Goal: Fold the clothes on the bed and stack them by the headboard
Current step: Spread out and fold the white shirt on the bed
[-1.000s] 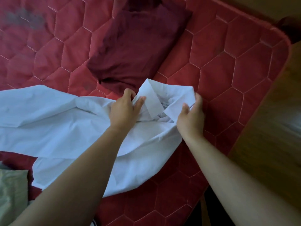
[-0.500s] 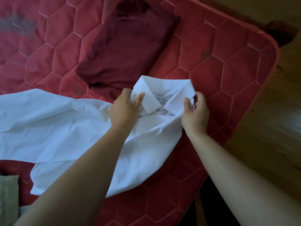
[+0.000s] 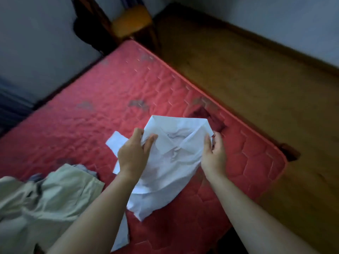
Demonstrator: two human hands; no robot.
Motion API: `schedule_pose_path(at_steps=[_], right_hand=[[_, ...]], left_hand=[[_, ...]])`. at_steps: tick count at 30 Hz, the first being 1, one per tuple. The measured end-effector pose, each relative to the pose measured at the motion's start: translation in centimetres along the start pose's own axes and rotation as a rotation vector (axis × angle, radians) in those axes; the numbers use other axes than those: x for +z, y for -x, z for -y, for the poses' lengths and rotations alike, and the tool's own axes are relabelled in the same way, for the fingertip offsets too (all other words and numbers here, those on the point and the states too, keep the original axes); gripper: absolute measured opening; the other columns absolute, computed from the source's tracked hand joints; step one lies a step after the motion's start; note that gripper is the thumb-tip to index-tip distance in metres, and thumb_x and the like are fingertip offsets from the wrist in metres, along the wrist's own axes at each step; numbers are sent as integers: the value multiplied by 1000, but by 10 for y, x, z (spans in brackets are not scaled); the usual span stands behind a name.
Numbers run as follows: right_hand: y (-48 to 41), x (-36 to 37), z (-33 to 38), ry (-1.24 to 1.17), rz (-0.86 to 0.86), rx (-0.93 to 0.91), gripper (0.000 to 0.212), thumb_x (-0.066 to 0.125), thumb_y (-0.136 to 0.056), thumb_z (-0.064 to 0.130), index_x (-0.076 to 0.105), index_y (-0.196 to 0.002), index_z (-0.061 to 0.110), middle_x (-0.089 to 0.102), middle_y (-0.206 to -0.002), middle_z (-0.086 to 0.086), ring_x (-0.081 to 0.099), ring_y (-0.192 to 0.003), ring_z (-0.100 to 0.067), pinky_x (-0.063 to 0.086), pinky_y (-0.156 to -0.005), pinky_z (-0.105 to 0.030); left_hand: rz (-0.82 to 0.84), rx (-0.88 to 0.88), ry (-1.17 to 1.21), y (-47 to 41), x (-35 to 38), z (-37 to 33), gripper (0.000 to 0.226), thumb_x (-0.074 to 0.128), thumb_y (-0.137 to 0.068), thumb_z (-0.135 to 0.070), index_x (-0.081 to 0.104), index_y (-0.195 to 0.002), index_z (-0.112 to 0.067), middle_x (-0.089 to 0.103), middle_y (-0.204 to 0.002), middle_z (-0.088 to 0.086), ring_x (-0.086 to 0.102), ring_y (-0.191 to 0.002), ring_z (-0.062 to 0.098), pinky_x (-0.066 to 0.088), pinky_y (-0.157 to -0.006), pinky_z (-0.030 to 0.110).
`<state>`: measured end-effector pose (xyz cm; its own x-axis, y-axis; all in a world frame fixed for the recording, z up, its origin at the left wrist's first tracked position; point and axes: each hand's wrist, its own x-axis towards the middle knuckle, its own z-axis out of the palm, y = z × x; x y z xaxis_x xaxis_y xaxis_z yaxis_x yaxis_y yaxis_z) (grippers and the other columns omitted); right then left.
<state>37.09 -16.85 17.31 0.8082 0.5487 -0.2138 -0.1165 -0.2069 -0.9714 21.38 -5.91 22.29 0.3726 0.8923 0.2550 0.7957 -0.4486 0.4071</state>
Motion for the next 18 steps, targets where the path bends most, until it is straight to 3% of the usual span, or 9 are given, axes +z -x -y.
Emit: schedule_pose_path(at_steps=[3,7,11,15,18], right_hand=[[22,10,94,-46,106,-185,16,47,-96,16,55,-106,6,52,-77,8,48,-68,-2,36,-66,-15],[55,32,200,-159,313,-337,12,42,-99,19,53,-104,17,53,-79,13,50,-68,9,37,-63,-7],[92,57,291,-239,510,-488,16,41,-99,26,53,-93,35,58,-88,15,55,-78,12,42,-63,-5],[126,76,354,-296,534,-661,16,42,-98,30,52,-86,33,58,-80,16,55,-72,11,40,-57,-4],[142,86,365,-240,542,-802,13,42,-97,36,51,-89,30,58,-75,16,56,-69,4,40,-53,-10]], left_hand=[[-187,-37,-40,-2,-100,-19,32,62,-85,-42,51,-86,-12,59,-60,9,59,-56,38,33,-52,29],[-425,-117,-99,7,-212,-35,34,64,-83,-44,54,-87,-11,63,-64,12,61,-57,39,34,-53,30],[-620,-187,-94,20,-307,-45,32,57,-84,-50,49,-87,-19,52,-67,-6,60,-64,32,28,-53,29],[-826,-189,-157,39,-384,-52,36,55,-80,-62,45,-82,-27,47,-63,-15,49,-54,19,26,-45,24],[-847,-239,-223,57,-414,-45,44,46,-79,-72,47,-82,-27,46,-60,-16,47,-53,16,29,-45,23]])
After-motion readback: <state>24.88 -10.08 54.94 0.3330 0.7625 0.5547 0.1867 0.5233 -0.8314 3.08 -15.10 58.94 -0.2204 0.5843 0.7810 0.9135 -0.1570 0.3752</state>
